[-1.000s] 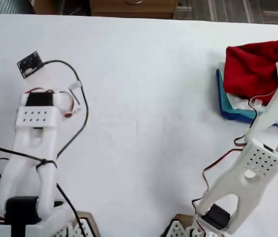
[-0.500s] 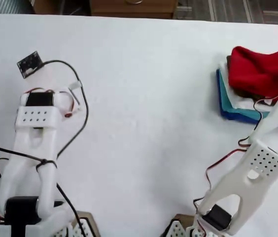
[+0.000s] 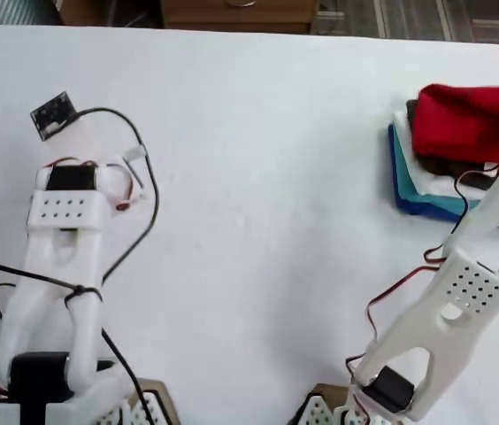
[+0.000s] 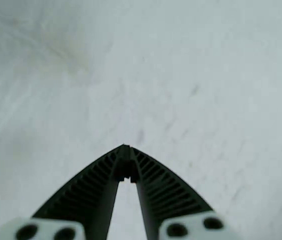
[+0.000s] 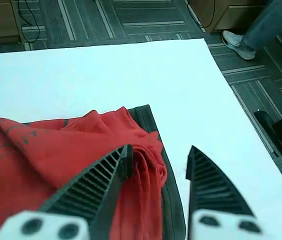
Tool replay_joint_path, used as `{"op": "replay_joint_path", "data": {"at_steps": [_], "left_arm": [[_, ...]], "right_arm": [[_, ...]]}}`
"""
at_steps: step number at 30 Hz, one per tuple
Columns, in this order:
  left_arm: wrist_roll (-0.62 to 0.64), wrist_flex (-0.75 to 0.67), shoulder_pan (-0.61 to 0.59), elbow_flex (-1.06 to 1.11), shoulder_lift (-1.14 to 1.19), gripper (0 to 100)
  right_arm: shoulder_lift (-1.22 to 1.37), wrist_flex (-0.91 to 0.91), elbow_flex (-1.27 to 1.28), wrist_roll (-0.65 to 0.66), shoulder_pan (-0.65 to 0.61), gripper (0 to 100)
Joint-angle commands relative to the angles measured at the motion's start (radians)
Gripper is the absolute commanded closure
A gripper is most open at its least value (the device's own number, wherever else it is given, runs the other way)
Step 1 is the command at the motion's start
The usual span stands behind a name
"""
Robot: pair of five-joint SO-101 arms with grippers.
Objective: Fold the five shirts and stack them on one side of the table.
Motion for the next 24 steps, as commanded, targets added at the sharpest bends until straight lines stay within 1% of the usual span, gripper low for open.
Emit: {"op": "replay_joint_path", "data": {"at_steps": [1,5,9,11,13,14,19,20,21,24], "left_arm": [[-0.002,-0.011,-0.008,-0.004,-0.038,97],[-0.002,-0.011,-0.008,-0.004,-0.038,97],[-0.002,-0.011,-0.008,-0.004,-0.038,97],[-0.002,-0.011,-0.008,-0.002,-0.038,97],[-0.002,-0.012,-0.008,-0.002,-0.038,97],[-0.002,-0.015,-0.006,-0.002,-0.038,97],[-0.002,-0.017,-0.006,-0.002,-0.038,97],[-0.002,-0.015,-0.006,-0.002,-0.038,97],[-0.002,-0.014,-0.006,-0.002,-0.038,97],[-0.002,-0.014,-0.006,-0.002,-0.037,97]], "right_arm": [[-0.018,0.001,-0.029,0.031,-0.004,82.2],[0.042,0.001,-0.029,0.101,0.001,81.2],[0.101,0.001,-0.040,0.104,0.018,75.1],[0.099,0.007,-0.040,0.104,0.016,74.8],[0.084,0.027,-0.043,0.091,0.007,77.9],[0.068,0.035,-0.051,0.061,-0.001,80.8],[-0.027,0.048,-0.155,-0.147,-0.002,97.1],[-0.045,0.051,-0.172,-0.176,-0.002,98.4],[-0.062,0.068,-0.190,-0.187,-0.008,97.4],[-0.102,0.139,-0.207,-0.186,-0.054,96.9]]}}
